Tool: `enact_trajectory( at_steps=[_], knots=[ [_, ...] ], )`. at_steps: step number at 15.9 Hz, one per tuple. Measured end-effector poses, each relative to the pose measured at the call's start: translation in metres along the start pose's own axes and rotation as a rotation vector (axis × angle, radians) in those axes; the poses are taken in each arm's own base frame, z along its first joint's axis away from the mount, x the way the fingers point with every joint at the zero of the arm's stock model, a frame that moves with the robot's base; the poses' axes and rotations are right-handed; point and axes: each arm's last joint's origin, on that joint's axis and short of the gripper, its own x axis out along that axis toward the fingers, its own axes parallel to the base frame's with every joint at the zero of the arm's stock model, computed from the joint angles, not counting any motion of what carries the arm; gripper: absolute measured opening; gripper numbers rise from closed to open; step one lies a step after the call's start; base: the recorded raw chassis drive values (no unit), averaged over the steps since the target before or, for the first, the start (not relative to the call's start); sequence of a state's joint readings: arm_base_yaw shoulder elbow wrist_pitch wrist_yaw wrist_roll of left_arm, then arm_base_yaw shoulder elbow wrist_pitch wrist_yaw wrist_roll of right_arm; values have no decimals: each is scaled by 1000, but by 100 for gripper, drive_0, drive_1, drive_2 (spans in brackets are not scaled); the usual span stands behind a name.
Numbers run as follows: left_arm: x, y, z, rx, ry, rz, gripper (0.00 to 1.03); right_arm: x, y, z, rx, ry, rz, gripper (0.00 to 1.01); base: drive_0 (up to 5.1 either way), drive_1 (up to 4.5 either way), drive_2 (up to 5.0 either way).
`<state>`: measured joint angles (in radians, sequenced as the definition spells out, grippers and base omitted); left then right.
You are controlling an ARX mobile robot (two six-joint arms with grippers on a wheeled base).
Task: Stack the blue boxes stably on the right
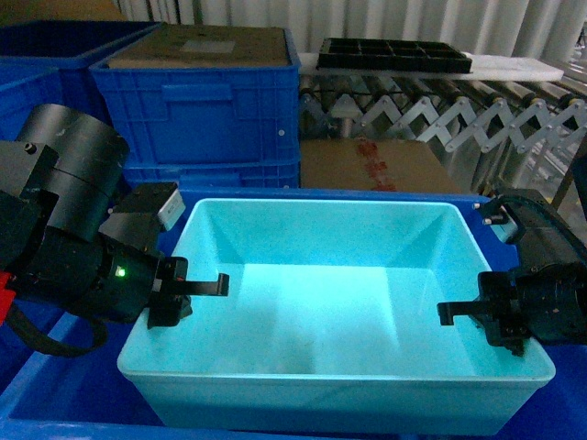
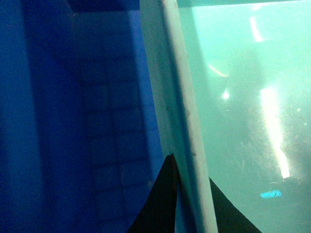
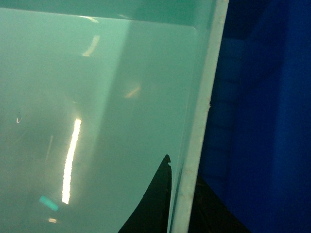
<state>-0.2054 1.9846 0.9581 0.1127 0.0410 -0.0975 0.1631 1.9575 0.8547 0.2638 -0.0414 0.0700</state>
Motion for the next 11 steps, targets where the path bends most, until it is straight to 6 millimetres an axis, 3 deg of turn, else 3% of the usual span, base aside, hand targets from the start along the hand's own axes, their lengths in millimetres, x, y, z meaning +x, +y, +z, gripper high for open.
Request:
enact_trajectory(
  at_steps=[1,4,11],
  knots=[
    [0,0,0,1,0,0,6,0,0,0,-1,0,0,7,0,0,0],
    [0,2,0,105,-1,36,35,0,-1,0,-119,0,-35,36,0,0,0],
    [-1,1,4,159,-15,19,99,0,-2,4,-173,-14,-18,100,0,0,0]
  ],
)
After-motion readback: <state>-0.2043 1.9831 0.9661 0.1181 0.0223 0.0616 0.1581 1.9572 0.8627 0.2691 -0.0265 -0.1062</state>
